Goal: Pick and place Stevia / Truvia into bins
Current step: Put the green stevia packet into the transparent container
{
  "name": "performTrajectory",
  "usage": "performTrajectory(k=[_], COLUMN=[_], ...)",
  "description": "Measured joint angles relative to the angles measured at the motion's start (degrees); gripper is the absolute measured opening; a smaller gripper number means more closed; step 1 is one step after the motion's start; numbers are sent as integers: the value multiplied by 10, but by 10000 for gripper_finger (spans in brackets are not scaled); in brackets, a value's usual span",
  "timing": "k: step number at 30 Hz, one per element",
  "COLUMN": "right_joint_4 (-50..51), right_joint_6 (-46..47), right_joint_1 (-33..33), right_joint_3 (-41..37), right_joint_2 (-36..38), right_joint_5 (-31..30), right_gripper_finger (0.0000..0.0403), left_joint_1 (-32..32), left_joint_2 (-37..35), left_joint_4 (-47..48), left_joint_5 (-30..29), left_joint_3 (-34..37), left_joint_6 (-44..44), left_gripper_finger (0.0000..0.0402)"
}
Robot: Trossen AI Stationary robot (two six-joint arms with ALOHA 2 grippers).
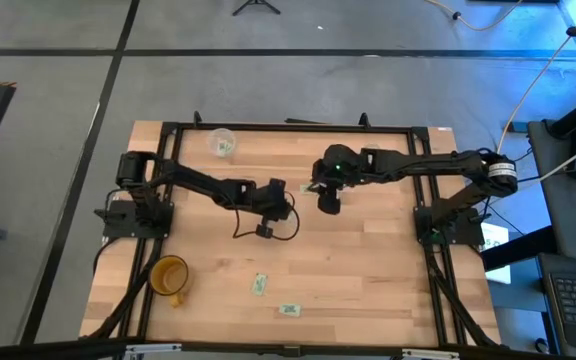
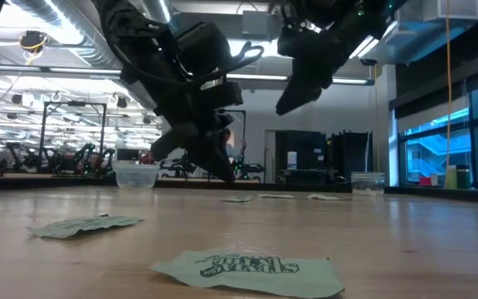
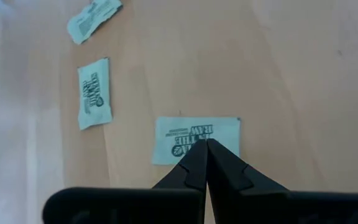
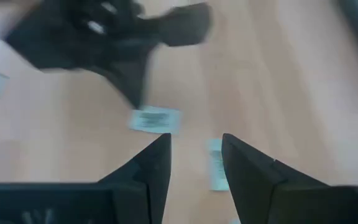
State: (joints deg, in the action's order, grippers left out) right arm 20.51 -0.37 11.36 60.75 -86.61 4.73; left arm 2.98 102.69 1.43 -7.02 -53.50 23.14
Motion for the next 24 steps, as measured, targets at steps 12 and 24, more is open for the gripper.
performTrajectory(k=[12, 24], right_joint_4=[-31, -48], right_joint_6=[148, 243], right_joint_1=[5, 9], right_joint_3=[0, 0], right_joint_2=[-50, -57], right_joint_5=[44, 28], right_gripper_finger=[146, 146], left_joint_1=[4, 0], left_joint_2=[0, 18], left_joint_4=[-4, -64], left_joint_5=[-7, -8], left_joint_3=[16, 25], left_joint_6=[0, -14], left_gripper_finger=[2, 1])
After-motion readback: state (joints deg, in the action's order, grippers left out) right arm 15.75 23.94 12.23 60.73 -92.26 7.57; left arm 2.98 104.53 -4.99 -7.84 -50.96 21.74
